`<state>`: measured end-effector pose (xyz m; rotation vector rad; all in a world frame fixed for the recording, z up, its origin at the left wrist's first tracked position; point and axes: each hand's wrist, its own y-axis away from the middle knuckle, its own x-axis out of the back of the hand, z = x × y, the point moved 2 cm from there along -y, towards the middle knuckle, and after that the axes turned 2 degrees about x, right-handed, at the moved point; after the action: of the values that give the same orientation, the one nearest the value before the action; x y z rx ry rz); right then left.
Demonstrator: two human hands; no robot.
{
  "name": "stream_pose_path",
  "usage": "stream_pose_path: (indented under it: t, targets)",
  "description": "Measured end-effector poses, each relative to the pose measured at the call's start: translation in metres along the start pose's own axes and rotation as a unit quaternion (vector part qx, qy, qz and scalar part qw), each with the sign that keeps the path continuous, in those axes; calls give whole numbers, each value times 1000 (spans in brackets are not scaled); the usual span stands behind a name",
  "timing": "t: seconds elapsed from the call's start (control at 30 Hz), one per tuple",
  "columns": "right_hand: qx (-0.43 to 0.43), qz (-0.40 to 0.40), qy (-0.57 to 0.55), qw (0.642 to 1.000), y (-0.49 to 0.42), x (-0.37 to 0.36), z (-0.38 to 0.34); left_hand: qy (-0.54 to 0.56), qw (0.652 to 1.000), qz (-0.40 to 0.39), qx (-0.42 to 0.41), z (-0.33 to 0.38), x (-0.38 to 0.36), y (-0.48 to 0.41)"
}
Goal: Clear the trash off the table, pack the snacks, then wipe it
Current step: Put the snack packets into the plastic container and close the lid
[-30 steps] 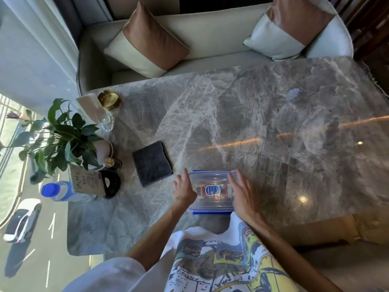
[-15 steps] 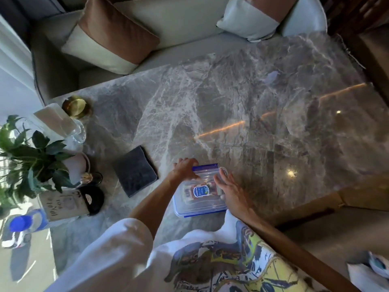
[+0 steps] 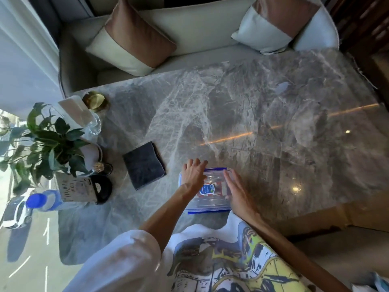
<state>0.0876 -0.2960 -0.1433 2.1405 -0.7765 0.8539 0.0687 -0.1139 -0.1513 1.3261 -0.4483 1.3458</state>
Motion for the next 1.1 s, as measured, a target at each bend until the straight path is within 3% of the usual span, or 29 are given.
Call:
stream_pose_path:
  t: [0.07, 0.1, 0.2, 0.27, 0.3, 0.5, 0.53, 0.6, 0.63, 0.67, 0.7, 0.73, 0.8, 1.1]
  targets:
    - [-82, 80, -126, 985, 12, -1, 1, 3, 998, 54, -25, -1, -7, 28]
    - [-155, 105, -199, 962, 18, -3, 4, 16, 996, 77, -44, -4, -13, 45]
    - [-375, 54, -410, 830, 36, -16, 13, 23, 993, 65, -100, -22, -37, 89]
    - [-418, -20, -538, 732, 43, -24, 11, -10, 994, 22, -107, -37, -53, 107]
    - [-411, -32, -558, 720, 44, -25, 9, -36, 993, 8, -113, -42, -58, 112]
    - [-392, 31, -546, 739, 43, -20, 8, -103, 988, -8, -112, -43, -62, 113]
    - [-378, 38, -519, 765, 43, -21, 9, -100, 989, -4, -109, -44, -61, 112]
    - [-293, 59, -368, 881, 44, -21, 10, -100, 989, 1, -110, -44, -60, 111]
    - [-217, 64, -237, 945, 46, -20, 11, -101, 989, 1, -112, -44, -59, 111]
    - [-125, 62, -103, 985, 47, -21, 12, -102, 988, -1, -114, -44, -59, 111]
    - [-35, 46, 6, 998, 48, -22, 12, -102, 988, -3, -114, -44, -59, 111]
    - [28, 18, 81, 996, 47, -23, 13, -103, 988, -3, -113, -44, -59, 112]
    - [70, -15, 143, 987, 45, -24, 16, -105, 988, -4, -112, -45, -59, 111]
    - [52, -8, 132, 990, 35, -22, 24, -121, 985, 7, -122, -45, -60, 106]
